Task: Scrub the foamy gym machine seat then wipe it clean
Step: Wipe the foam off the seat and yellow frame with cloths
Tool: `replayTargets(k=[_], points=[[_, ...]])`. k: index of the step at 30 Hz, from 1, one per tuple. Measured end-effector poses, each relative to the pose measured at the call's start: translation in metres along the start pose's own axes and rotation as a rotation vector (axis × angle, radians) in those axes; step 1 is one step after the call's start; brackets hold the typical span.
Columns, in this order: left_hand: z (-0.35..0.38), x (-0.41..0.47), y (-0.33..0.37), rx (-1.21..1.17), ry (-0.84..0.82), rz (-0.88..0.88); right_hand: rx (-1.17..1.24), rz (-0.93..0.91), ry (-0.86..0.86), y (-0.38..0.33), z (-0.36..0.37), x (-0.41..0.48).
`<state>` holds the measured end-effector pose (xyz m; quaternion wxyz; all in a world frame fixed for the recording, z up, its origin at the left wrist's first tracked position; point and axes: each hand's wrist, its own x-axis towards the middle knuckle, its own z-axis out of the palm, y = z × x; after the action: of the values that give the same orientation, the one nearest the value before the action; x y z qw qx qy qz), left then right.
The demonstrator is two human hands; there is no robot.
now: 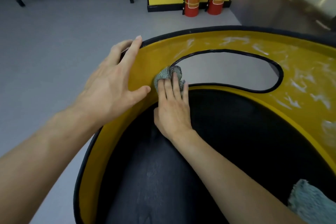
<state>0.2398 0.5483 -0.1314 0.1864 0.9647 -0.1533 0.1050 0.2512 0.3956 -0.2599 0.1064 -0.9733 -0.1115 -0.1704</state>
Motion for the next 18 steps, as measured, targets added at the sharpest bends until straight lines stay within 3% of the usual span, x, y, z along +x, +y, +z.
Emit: replayTargets(k=[5,7,9,14,16,18], points=[[0.006,0.001,-0.005,-0.019,0.026,-0.003,0.049,0.407,0.19,0.04,-0.05,0.048],[0.006,0.001,-0.005,-0.035,0.029,0.002,0.085,0.453,0.237,0.036,-0.057,0.053],[0.007,0.001,-0.005,-0.044,0.041,0.008,0.121,0.383,0.243,0.015,-0.054,0.05],[0.009,0.002,-0.007,-0.042,0.032,0.022,0.129,-0.031,0.155,-0.043,-0.023,0.021],[0.007,0.001,-0.007,-0.037,0.007,0.009,0.067,-0.055,0.135,-0.026,-0.024,0.025],[0.004,0.0,-0.007,-0.046,-0.024,-0.01,-0.039,0.044,0.128,0.007,-0.03,0.036]])
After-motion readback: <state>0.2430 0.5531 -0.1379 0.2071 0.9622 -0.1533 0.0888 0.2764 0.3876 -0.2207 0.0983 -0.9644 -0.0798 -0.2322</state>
